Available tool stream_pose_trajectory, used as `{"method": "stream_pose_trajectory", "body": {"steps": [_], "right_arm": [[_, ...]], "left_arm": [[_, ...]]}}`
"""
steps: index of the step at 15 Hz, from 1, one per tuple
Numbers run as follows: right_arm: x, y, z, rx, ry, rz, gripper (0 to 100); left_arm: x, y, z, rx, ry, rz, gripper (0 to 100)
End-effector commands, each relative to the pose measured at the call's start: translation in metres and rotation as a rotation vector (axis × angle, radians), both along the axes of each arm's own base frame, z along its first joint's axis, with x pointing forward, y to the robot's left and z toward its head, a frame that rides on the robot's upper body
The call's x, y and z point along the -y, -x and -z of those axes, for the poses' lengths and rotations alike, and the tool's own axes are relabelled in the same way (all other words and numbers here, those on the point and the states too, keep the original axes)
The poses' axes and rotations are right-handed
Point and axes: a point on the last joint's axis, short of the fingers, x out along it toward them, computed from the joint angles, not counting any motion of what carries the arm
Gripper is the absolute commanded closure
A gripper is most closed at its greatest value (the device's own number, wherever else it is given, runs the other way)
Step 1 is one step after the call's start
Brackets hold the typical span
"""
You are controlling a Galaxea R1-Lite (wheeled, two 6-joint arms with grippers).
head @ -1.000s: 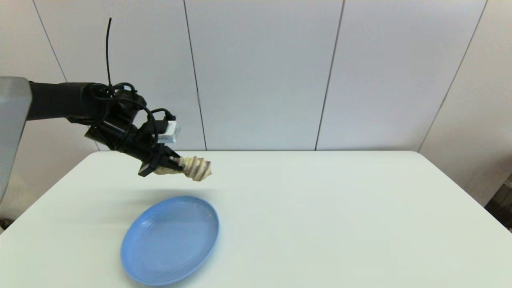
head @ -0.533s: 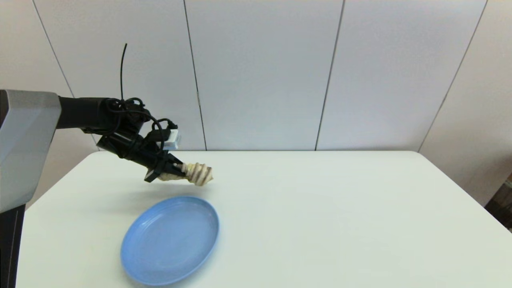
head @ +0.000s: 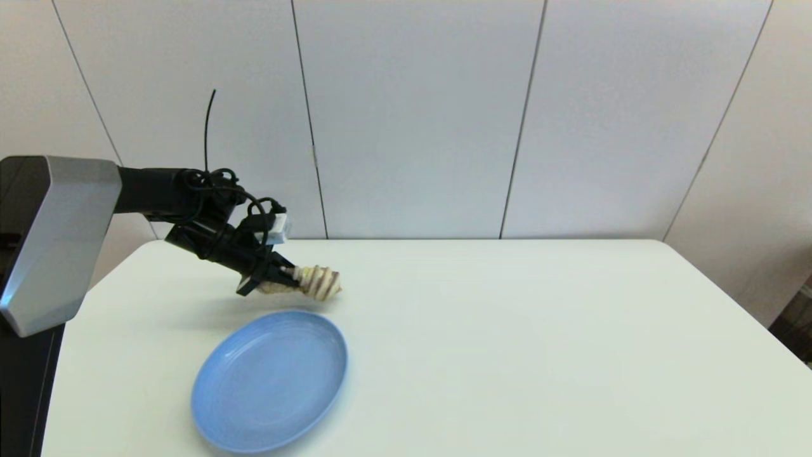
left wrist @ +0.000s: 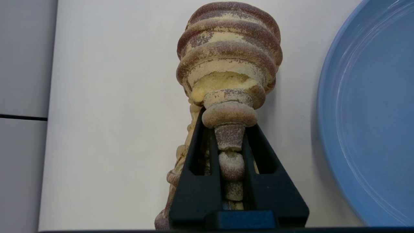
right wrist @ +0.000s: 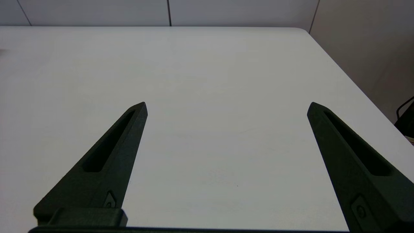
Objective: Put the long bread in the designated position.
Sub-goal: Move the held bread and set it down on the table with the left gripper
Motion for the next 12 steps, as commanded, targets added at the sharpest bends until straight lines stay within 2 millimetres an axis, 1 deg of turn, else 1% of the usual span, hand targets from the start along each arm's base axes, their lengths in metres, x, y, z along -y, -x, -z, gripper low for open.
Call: {"method": "stream_pose_trajectory", "body": {"steps": [1,12], "right_arm": [[0.0,-0.0001,0.0,-0.001,0.002,0.0,0],[0.0,-0.0001,0.0,-0.001,0.002,0.0,0]], "left_arm": [[0.0006,-0.0003,0.0052,-0.02,0.006,0.004,100],[0.0007,0.0,0.006,-0.023,0.012,0.006,100]]}}
